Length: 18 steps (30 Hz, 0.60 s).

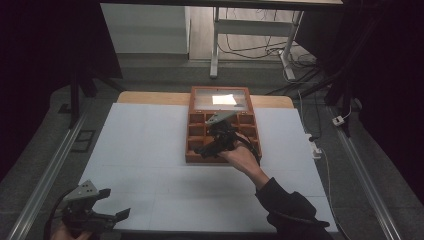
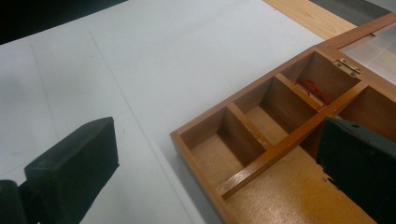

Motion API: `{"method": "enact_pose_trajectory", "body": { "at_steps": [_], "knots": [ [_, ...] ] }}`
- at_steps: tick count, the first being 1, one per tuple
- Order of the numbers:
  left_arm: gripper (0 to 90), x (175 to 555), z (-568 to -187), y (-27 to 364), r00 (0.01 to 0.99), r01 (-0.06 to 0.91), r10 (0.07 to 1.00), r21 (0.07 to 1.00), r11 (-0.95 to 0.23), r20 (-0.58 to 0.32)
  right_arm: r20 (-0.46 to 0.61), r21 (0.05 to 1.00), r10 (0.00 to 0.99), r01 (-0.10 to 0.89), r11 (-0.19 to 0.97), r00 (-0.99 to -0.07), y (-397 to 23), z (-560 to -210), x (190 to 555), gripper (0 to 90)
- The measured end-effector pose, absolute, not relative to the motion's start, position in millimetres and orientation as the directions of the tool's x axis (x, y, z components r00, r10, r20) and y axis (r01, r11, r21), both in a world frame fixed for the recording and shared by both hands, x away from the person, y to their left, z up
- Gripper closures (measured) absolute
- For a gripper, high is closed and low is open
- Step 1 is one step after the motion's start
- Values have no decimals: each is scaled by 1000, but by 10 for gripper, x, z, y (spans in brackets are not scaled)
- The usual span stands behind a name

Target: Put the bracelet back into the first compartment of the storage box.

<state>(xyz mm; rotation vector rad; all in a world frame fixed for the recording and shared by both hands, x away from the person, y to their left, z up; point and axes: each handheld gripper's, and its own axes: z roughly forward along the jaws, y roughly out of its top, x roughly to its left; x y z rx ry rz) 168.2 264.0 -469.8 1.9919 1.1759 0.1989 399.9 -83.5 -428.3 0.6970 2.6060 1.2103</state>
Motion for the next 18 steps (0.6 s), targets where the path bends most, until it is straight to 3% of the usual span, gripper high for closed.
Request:
{"method": "enact_pose_trajectory", "body": {
  "at_steps": [18],
  "knots": [
    [17,1690,-4701,2642,550,675,795,697,-243,-255,22,781,501,328,532,-865,-1203,-4129,3736,0]
  ]
}}
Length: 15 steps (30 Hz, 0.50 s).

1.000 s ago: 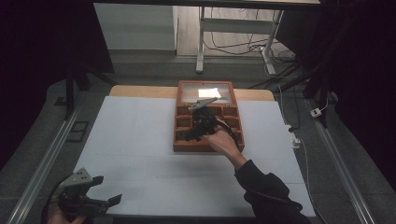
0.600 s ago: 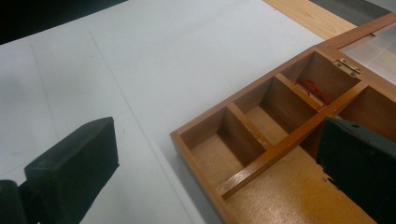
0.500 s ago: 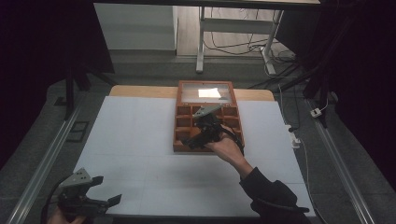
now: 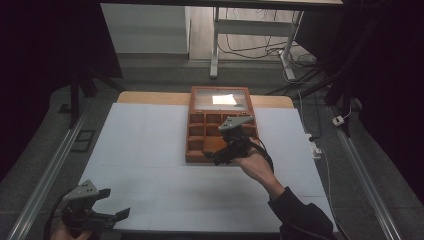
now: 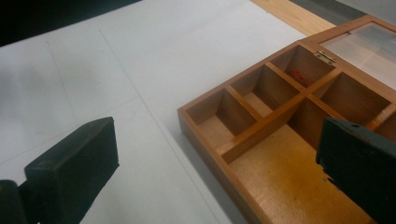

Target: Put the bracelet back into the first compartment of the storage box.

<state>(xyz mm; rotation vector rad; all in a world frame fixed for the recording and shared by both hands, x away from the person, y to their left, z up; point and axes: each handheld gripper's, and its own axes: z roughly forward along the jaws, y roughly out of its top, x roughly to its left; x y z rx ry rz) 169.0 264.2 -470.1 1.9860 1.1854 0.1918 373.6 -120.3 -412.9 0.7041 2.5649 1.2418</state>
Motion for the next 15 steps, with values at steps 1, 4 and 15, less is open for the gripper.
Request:
{"method": "enact_pose_trajectory", "body": {
  "at_steps": [1,4,15],
  "knots": [
    [17,1691,-4700,2643,552,674,795,697,-245,-254,30,784,504,333,524,-863,-1238,-4122,3715,0],
    [17,1691,-4700,2641,552,673,795,698,-245,-253,46,795,513,343,501,-857,-1343,-4102,3634,0],
    [17,1693,-4699,2641,553,672,794,699,-245,-254,41,789,539,358,499,-842,-1700,-4104,3337,0]
  ]
}}
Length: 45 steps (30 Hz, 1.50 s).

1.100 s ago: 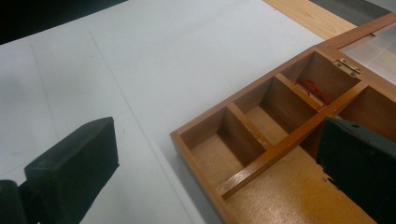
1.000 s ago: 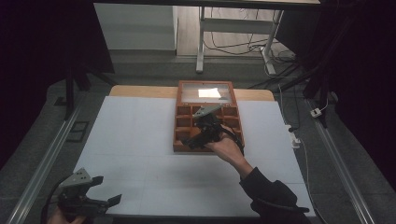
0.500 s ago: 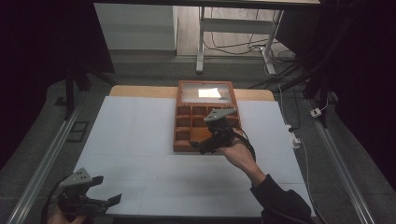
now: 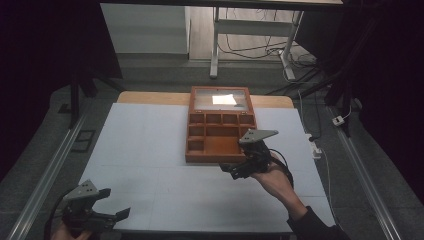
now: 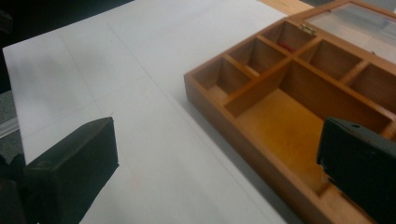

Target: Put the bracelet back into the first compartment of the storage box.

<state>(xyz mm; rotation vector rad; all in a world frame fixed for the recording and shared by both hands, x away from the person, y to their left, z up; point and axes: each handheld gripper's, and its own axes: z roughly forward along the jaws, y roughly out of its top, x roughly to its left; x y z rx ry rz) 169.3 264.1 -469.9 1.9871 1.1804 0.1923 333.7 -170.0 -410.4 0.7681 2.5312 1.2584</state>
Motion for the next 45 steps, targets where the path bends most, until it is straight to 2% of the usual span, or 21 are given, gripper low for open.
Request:
{"method": "enact_pose_trajectory", "body": {
  "at_steps": [31,45],
  "knots": [
    [15,1708,-4694,2628,555,670,793,699,-249,-250,59,791,729,477,383,-682,-2854,-4199,2564,0],
    [14,1705,-4693,2628,558,666,792,703,-249,-249,77,754,792,555,351,-606,-3134,-4393,2309,0]
  ]
}}
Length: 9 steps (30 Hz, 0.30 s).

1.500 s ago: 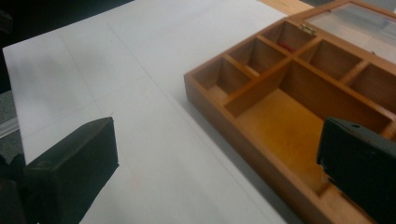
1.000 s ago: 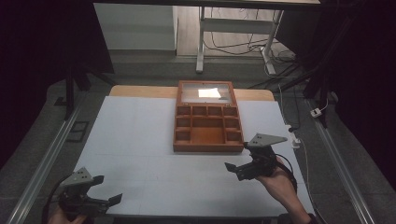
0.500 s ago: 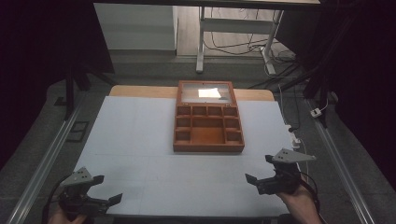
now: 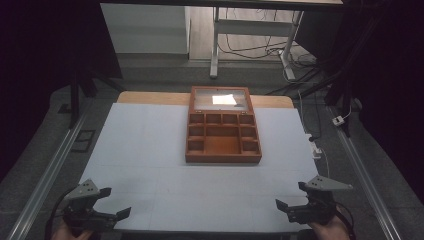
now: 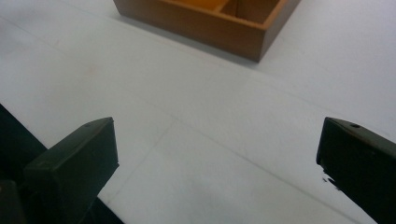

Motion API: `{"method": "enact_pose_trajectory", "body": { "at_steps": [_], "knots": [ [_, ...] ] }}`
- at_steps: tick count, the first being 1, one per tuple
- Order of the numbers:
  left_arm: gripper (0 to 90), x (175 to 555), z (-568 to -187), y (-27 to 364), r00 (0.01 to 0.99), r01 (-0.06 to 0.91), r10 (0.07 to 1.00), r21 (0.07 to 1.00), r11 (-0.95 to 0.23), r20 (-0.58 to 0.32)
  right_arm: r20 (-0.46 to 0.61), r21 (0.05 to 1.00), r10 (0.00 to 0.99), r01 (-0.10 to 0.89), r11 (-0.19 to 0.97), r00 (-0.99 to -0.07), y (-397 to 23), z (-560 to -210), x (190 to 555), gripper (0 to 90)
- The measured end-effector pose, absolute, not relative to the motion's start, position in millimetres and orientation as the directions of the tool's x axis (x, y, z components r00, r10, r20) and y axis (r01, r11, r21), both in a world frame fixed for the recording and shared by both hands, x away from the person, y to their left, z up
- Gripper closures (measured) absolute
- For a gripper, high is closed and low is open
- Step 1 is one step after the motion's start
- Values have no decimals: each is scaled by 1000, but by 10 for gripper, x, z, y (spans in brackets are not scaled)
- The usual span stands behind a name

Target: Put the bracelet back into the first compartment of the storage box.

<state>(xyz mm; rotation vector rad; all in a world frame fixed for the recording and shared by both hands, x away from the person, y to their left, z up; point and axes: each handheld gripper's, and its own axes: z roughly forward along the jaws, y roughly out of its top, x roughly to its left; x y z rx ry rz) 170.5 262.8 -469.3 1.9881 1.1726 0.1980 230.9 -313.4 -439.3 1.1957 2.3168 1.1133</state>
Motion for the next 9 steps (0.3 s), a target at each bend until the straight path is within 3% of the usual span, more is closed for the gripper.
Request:
{"method": "enact_pose_trajectory", "body": {
  "at_steps": [9],
  "knots": [
    [10,1731,-4691,2617,558,669,791,699,-252,-249,63,725,808,583,367,-586,-3176,-4428,2233,0]
  ]
}}
